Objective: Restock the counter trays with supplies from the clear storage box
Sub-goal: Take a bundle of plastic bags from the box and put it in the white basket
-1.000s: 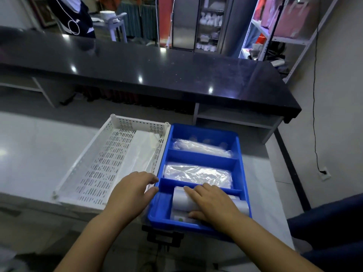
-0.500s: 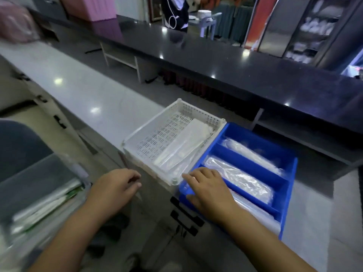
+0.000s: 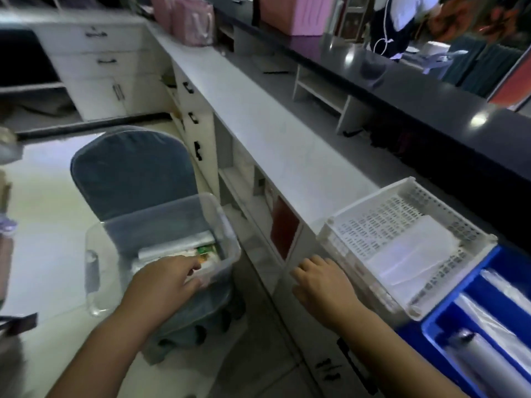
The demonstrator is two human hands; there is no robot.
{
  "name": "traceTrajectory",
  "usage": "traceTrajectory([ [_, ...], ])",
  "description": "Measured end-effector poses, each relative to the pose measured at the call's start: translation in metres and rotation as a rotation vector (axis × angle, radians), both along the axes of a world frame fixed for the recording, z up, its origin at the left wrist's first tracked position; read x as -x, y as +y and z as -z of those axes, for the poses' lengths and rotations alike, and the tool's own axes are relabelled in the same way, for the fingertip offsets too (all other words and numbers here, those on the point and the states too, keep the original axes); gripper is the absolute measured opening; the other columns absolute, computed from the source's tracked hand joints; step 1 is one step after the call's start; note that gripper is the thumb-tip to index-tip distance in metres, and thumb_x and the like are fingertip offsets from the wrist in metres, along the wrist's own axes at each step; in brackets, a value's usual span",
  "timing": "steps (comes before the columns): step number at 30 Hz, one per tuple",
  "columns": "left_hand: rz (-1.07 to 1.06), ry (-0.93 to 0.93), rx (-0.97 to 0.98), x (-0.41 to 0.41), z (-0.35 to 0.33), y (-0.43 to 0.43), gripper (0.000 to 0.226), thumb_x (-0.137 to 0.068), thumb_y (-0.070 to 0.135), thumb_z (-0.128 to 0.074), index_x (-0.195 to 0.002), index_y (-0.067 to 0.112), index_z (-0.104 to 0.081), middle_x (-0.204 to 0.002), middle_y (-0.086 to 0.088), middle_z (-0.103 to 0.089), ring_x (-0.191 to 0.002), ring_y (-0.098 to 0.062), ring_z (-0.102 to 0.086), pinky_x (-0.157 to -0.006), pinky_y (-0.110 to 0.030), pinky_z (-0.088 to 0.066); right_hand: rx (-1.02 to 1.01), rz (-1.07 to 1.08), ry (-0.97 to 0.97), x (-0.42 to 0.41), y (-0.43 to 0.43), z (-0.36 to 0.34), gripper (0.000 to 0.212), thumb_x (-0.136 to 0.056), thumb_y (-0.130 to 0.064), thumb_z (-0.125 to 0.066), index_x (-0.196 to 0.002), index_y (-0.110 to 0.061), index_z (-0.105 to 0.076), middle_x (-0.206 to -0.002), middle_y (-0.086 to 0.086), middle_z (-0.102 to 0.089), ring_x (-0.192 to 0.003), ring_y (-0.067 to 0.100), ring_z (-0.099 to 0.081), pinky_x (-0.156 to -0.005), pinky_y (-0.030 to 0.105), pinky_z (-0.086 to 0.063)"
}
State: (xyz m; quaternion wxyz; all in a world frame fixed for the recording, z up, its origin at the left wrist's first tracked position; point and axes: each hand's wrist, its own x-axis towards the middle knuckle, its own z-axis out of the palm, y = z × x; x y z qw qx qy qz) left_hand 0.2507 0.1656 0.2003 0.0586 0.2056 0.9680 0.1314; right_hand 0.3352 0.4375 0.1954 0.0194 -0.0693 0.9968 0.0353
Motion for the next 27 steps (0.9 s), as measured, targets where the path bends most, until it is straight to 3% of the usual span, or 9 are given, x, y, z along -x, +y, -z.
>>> traceTrajectory([
  [2,-0.036,-0.028,0.043,0.020,0.007,-0.040,0.030,-0.086,0.044,-0.053,-0.114,0.034,-0.058,-0.114,0.010,-0.066,-0.097,-0.013,-0.060,-0.069,-0.028,-0.046,0.024,-0.025,-0.010,0.033,-0.035,0.006,0.018,-0.078,-0.034,-0.047,-0.075,-0.023,-0.061,-0.072,-0.004,-0.062,-0.066,0.018,-0.058,-0.058,0.030,-0.045],
  [4,-0.070,-0.041,0.063,0.039,0.014,-0.078,0.030,-0.086,0.045,-0.052,-0.114,0.035,-0.059,-0.114,0.010,-0.066,-0.096,-0.014,-0.061,-0.067,-0.027,-0.045,0.058,-0.057,-0.024,0.062,-0.067,0.012,0.012,-0.076,-0.035,-0.055,-0.077,-0.024,-0.062,-0.072,-0.005,-0.063,-0.065,0.016,-0.058,-0.057,0.028,-0.045],
  [8,-0.126,-0.063,0.090,0.074,0.026,-0.142,0.029,-0.087,0.043,-0.052,-0.114,0.034,-0.059,-0.113,0.008,-0.067,-0.094,-0.014,-0.062,-0.068,-0.025,-0.046,0.148,-0.080,-0.088,0.107,-0.113,0.033,0.024,-0.085,-0.040,-0.047,-0.095,-0.025,-0.064,-0.092,-0.001,-0.066,-0.084,0.018,-0.060,-0.073,0.031,-0.045],
  [12,-0.177,-0.080,0.093,0.103,0.036,-0.181,0.028,-0.088,0.040,-0.053,-0.112,0.030,-0.061,-0.110,0.007,-0.068,-0.094,-0.016,-0.062,-0.071,-0.029,-0.046,0.103,-0.104,-0.173,0.142,-0.141,0.054,0.027,-0.089,-0.039,-0.046,-0.108,-0.025,-0.060,-0.107,-0.002,-0.063,-0.098,0.019,-0.056,-0.080,0.030,-0.040],
  [17,-0.233,-0.114,0.032,0.131,0.055,-0.199,0.024,-0.087,0.035,-0.057,-0.108,0.027,-0.065,-0.105,0.004,-0.070,-0.092,-0.020,-0.063,-0.070,-0.031,-0.048,-0.025,-0.154,-0.258,0.190,-0.158,0.075,0.015,-0.065,-0.029,-0.074,-0.077,-0.022,-0.068,-0.072,0.000,-0.068,-0.068,0.022,-0.064,-0.057,0.030,-0.049],
  [19,-0.257,-0.131,0.024,0.141,0.063,-0.200,0.024,-0.087,0.035,-0.057,-0.108,0.027,-0.064,-0.103,0.003,-0.070,-0.091,-0.021,-0.063,-0.070,-0.033,-0.049,-0.049,-0.207,-0.287,0.216,-0.159,0.089,0.018,-0.061,-0.030,-0.077,-0.073,-0.022,-0.067,-0.069,0.000,-0.067,-0.064,0.021,-0.064,-0.054,0.027,-0.048],
  [23,-0.308,-0.129,0.046,0.161,0.076,-0.200,0.022,-0.085,0.034,-0.058,-0.105,0.028,-0.065,-0.097,0.003,-0.070,-0.085,-0.021,-0.063,-0.063,-0.029,-0.043,0.031,-0.333,-0.415,0.274,-0.158,0.128,0.027,-0.084,-0.035,-0.056,-0.106,-0.021,-0.062,-0.103,0.002,-0.066,-0.096,0.024,-0.060,-0.080,0.032,-0.046],
  [27,-0.418,-0.164,0.073,0.183,0.093,-0.200,0.025,-0.085,0.036,-0.058,-0.109,0.029,-0.064,-0.101,0.005,-0.070,-0.089,-0.018,-0.063,-0.067,-0.028,-0.040,0.065,-0.373,-0.471,0.340,-0.168,0.174,0.031,-0.089,-0.029,-0.048,-0.117,-0.020,-0.057,-0.114,0.005,-0.063,-0.105,0.025,-0.056,-0.084,0.036,-0.048],
])
